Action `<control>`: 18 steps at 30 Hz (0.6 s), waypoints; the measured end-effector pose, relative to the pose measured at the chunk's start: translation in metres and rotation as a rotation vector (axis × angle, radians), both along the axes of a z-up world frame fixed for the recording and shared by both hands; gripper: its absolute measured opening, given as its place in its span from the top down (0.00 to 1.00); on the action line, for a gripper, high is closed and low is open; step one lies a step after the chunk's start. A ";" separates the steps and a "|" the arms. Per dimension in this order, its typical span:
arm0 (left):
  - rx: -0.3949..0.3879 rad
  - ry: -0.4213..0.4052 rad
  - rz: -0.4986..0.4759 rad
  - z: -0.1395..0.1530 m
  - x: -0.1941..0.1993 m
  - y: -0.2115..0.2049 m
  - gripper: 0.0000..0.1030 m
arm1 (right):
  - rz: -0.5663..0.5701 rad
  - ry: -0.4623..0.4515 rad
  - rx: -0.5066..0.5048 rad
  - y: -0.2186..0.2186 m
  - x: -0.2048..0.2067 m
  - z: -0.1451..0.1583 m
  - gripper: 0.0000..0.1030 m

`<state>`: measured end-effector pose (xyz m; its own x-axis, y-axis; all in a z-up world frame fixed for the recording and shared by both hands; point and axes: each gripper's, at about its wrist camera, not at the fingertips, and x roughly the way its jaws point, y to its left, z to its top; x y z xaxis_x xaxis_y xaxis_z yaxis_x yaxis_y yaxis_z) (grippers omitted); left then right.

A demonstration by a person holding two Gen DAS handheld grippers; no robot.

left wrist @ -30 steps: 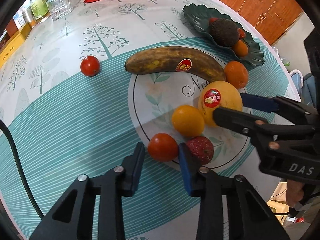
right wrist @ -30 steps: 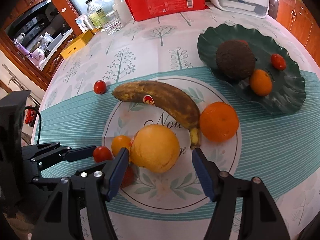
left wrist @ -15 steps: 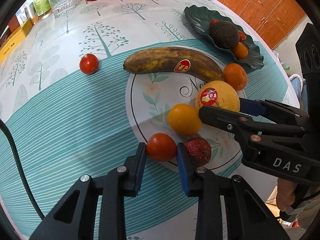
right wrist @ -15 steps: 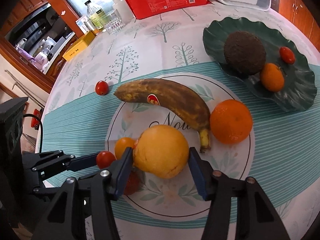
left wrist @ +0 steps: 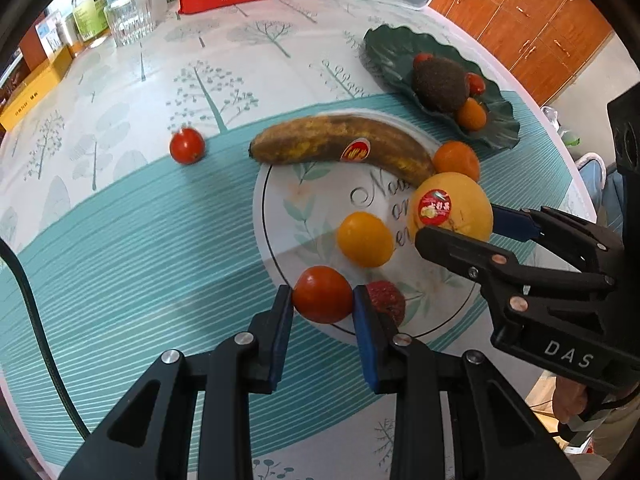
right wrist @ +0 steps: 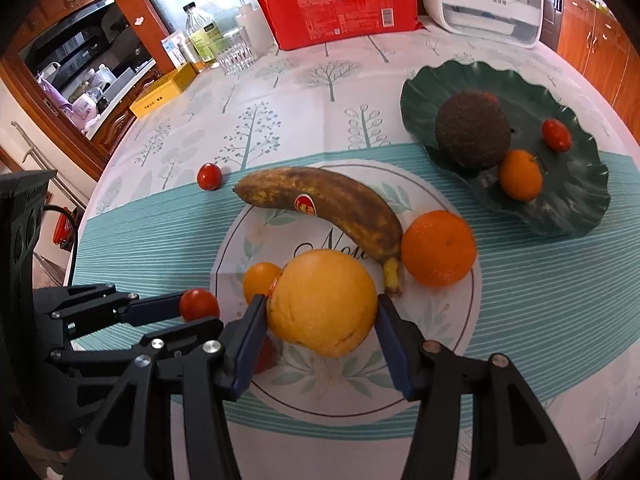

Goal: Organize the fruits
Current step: 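Grasp a red tomato with the left tool while the right tool grasps the yellow grapefruit, then carry the tomato and grapefruit over the green plate with both tools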

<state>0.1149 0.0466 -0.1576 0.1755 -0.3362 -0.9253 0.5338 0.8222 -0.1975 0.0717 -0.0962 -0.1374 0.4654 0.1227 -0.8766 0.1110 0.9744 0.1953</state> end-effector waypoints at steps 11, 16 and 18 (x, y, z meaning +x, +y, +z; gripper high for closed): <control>-0.031 -0.074 -0.026 0.049 -0.007 -0.024 0.72 | -0.007 -0.064 -0.023 -0.019 -0.013 0.040 0.48; -0.047 -0.111 -0.038 0.072 -0.008 -0.045 0.72 | -0.014 -0.091 -0.034 -0.036 -0.019 0.058 0.48; -0.055 -0.124 -0.040 0.080 -0.007 -0.055 0.72 | -0.019 -0.100 -0.037 -0.047 -0.021 0.065 0.48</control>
